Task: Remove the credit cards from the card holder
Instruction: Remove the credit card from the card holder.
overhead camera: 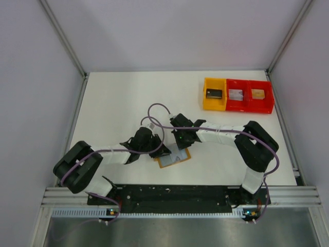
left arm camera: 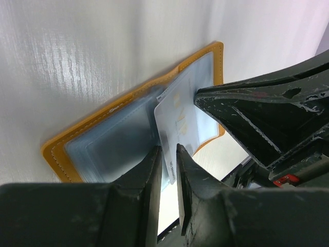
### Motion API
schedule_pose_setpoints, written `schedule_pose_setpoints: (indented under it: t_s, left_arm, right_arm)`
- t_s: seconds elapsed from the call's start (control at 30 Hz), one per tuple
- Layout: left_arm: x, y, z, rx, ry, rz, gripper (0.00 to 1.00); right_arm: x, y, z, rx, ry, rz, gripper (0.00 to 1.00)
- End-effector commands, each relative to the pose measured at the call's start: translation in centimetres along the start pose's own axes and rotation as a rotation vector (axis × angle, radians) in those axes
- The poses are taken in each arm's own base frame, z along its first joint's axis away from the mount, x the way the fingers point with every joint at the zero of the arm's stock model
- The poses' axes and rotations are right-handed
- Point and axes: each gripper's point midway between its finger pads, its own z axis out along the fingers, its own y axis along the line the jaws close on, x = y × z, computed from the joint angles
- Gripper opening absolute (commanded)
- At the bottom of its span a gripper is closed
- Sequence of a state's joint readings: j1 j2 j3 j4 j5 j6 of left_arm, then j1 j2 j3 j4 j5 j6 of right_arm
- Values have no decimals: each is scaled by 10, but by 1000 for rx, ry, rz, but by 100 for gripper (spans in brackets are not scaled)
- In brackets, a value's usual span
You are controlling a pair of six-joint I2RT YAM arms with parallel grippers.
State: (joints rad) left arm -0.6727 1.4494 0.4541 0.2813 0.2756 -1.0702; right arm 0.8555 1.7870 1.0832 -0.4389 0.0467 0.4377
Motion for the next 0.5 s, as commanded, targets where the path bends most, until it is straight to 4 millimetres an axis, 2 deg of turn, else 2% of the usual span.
schedule_pose_setpoints:
  t_s: [0.0,0.17,0.47]
  left_arm:
    - [3,7,4,-9,12,-17,22]
    - [4,4,7,2,23,-21,22]
    - [4,1,1,37,-1,-12,0]
  right_arm:
    - [62,-44,25,168,197,-37,0]
    - [63,-44,26,166,197,-38,0]
    - [63,-43,27,160,193,-34,0]
